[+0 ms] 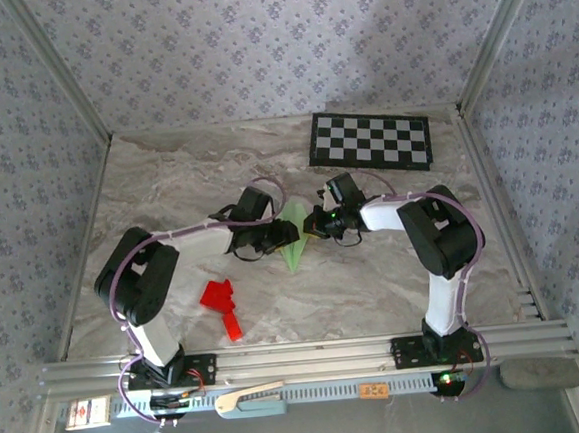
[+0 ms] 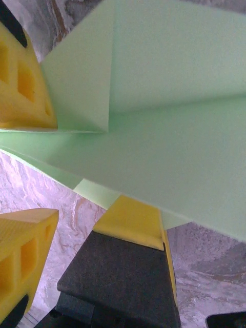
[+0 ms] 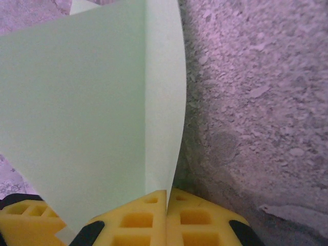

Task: Fold a paper plane with a square sheet of paper (pick it up from the middle)
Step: Move the paper plane to the top-center of the table.

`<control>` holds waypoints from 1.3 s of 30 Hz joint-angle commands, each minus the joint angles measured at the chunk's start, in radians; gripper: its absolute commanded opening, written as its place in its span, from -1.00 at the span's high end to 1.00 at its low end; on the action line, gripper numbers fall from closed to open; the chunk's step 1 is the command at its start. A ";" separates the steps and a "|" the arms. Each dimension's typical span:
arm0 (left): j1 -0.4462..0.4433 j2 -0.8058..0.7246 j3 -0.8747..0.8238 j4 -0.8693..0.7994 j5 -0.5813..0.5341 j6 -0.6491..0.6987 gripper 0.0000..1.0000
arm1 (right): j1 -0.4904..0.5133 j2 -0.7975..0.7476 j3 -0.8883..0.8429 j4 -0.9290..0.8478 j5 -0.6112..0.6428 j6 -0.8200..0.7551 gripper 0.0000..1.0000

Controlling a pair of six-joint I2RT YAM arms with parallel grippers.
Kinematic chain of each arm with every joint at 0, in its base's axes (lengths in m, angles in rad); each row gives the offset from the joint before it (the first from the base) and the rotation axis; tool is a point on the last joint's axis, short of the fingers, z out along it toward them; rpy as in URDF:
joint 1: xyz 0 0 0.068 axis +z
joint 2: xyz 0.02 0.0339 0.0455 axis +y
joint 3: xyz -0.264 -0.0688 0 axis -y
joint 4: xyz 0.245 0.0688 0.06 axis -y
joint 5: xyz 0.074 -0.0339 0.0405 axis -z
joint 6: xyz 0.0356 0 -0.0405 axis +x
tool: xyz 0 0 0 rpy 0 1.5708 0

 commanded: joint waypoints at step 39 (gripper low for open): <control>0.015 0.157 0.409 -0.474 -0.367 0.294 0.88 | -0.059 -0.279 -0.009 -0.261 0.321 -0.075 -0.17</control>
